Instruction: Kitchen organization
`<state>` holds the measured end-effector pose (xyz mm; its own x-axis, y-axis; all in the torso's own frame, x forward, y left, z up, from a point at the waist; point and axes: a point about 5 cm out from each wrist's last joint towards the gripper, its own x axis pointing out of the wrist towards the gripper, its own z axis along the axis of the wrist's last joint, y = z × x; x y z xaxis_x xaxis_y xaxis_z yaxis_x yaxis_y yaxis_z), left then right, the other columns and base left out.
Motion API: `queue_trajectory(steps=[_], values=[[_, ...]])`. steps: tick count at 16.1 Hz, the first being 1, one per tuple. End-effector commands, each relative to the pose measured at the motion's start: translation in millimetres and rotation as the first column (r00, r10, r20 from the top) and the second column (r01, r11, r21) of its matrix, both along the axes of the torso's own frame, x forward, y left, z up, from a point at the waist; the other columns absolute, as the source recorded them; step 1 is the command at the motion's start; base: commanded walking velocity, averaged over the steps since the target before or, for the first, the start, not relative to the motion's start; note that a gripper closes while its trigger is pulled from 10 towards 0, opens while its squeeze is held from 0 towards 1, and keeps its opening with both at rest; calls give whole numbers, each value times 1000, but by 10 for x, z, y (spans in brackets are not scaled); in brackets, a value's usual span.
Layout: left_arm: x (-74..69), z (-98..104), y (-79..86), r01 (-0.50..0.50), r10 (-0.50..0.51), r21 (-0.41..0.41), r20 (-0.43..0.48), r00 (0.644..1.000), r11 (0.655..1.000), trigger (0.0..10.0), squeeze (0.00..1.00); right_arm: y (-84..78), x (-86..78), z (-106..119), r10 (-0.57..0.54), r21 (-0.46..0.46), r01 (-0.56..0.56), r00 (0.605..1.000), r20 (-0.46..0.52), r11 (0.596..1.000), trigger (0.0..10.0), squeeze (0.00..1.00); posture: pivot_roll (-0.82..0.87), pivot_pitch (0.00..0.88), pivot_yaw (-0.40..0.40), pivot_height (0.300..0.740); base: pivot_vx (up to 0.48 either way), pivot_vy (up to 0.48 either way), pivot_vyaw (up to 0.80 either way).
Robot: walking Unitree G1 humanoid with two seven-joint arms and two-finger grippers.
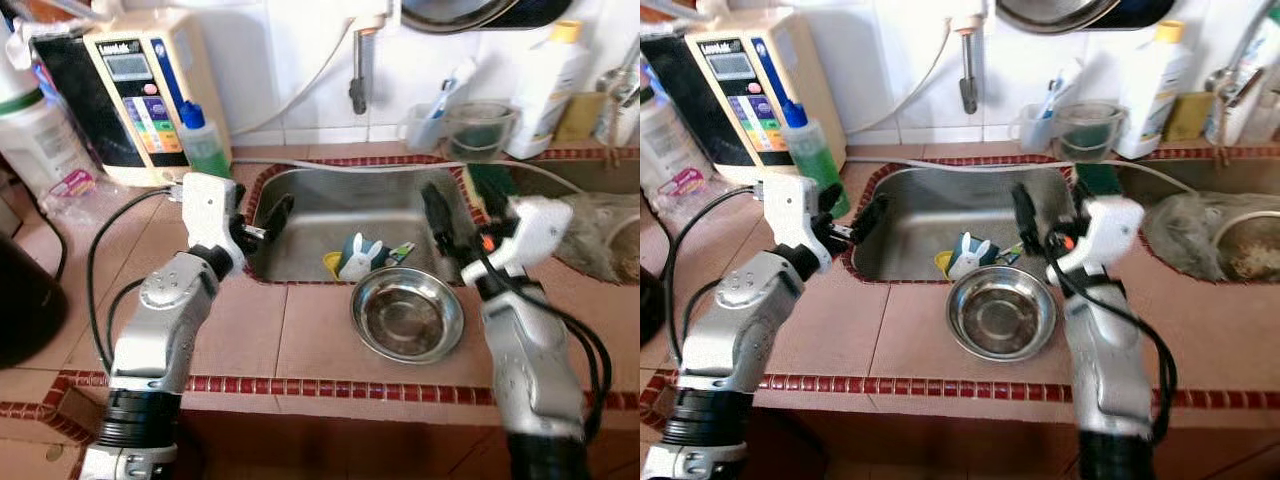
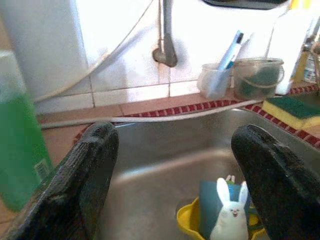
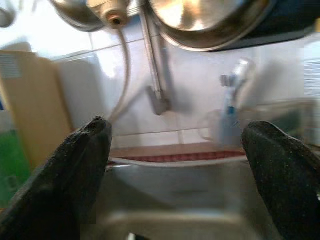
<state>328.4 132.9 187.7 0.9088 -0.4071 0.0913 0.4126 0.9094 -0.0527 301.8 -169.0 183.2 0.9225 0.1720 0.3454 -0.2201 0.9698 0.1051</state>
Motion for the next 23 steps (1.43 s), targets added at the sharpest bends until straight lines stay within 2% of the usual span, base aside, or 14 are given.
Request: queue_trajectory(steps=[1, 5, 10, 15, 20, 23], values=[[8, -14, -14, -8, 8, 15, 4, 1000, 1000, 10000, 0, 16, -40, 44, -7, -4, 7, 1000, 14, 1000, 10000, 0, -175, 11, 160, 740, 0, 0, 0], [-72, -102, -109, 12, -12, 20, -14, 1000, 1000, 10000, 0, 32, -118, -104, -22, -21, 21, 999, -34, 1000, 10000, 0, -158, 8, 155, 740, 0, 0, 0], [-109, -139, -141, 27, -26, 23, -22, 999, 999, 10000, 0, 60, -82, -79, -19, -22, 18, 999, -37, 1000, 10000, 0, -148, 6, 139, 740, 0, 0, 0], [-129, -158, -145, 31, -30, 19, -24, 999, 999, 10000, 0, 2, -51, -42, -44, -30, 44, 999, -26, 999, 10000, 0, -152, 0, 135, 740, 0, 0, 0], [-170, -278, -190, 70, -67, 73, -42, 997, 995, 10000, 0, -16, -104, -179, -56, -61, 52, 995, -80, 997, 10000, 0, -162, 0, 133, 740, 0, 0, 0], [-156, -317, -228, 103, -99, 62, -72, 993, 993, 10000, 0, -33, -126, -221, -63, -72, 56, 994, -94, 996, 10000, 0, -170, 0, 145, 740, 0, 0, 0]])
